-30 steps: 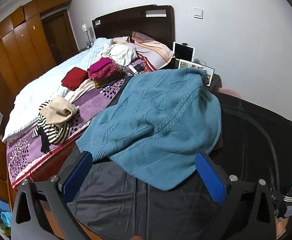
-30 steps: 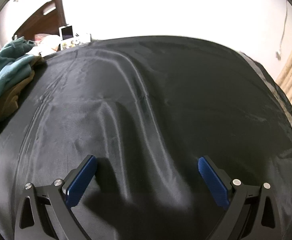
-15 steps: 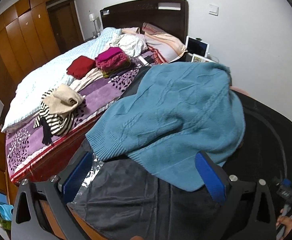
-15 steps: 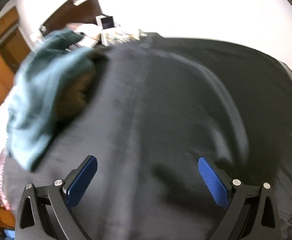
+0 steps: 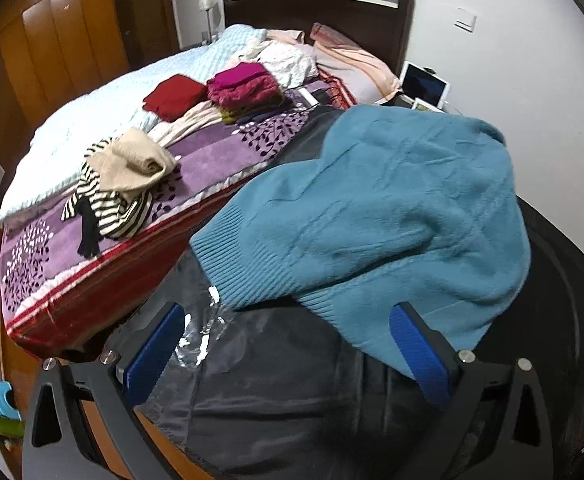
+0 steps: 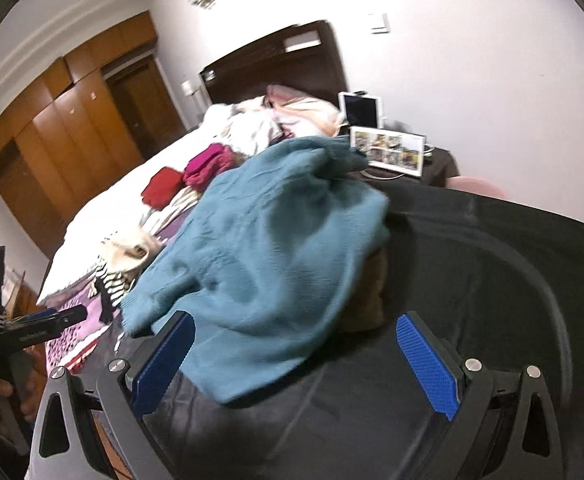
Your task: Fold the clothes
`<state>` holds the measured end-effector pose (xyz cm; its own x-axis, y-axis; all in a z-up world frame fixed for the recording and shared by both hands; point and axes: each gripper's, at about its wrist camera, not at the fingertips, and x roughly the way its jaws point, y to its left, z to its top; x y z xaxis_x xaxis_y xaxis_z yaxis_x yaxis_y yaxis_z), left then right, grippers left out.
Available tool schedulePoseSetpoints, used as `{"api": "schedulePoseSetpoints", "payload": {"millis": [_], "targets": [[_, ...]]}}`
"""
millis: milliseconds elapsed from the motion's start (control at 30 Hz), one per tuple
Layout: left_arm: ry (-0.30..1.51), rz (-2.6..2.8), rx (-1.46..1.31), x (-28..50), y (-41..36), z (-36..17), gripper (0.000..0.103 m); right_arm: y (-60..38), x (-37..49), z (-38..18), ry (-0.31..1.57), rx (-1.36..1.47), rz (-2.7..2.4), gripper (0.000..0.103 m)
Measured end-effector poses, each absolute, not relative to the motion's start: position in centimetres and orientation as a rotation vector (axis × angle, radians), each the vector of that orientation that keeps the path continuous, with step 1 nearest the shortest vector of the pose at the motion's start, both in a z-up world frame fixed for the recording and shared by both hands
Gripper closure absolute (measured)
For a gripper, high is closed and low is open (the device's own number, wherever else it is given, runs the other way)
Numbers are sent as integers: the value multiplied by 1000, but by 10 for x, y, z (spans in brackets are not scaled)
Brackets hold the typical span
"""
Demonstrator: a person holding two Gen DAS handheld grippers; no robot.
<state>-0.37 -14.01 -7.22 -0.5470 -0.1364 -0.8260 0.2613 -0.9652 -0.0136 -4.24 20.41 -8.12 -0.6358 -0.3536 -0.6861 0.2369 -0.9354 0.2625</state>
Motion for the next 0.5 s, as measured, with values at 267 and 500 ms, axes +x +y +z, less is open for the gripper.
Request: {"api": "schedulePoseSetpoints", "payload": {"millis": [267,500], "targets": [[159,-2599,1359,-10,-147,-79,0,198,-57,-81,-275,1173,-2545,1],[197,-2608,1409,-35,-140,-91,0,196,-61,-65,-184,1153,-2693,1]]}}
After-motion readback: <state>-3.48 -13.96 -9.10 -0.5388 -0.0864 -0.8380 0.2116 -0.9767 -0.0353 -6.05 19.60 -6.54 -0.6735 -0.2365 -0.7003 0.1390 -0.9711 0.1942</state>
